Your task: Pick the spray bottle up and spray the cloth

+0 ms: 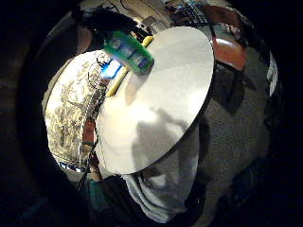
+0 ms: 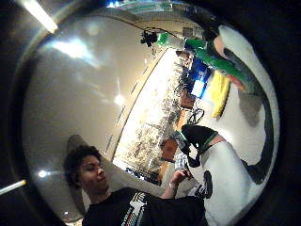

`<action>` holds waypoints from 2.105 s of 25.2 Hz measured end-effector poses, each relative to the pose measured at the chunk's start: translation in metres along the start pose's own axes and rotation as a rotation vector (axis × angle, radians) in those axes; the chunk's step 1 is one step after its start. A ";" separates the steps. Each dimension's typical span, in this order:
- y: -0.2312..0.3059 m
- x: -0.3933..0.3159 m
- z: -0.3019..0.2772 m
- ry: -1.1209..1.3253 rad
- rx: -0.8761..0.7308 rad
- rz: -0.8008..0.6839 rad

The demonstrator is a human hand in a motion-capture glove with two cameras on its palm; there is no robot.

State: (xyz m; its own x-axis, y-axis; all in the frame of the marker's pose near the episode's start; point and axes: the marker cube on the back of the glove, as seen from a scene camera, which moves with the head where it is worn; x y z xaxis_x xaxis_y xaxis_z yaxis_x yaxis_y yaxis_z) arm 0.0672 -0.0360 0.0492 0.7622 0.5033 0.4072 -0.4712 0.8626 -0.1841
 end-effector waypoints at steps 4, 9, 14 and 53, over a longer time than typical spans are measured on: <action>-0.020 0.007 0.011 0.014 -0.022 0.024; -0.046 0.013 0.020 0.051 0.003 0.043; -0.069 0.019 0.025 0.099 0.035 0.062; -0.085 0.017 0.026 0.175 0.336 -0.054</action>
State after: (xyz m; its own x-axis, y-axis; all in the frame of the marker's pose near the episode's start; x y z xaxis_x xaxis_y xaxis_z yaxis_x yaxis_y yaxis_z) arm 0.1089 -0.1022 0.0954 0.8406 0.4835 0.2442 -0.5253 0.8377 0.1492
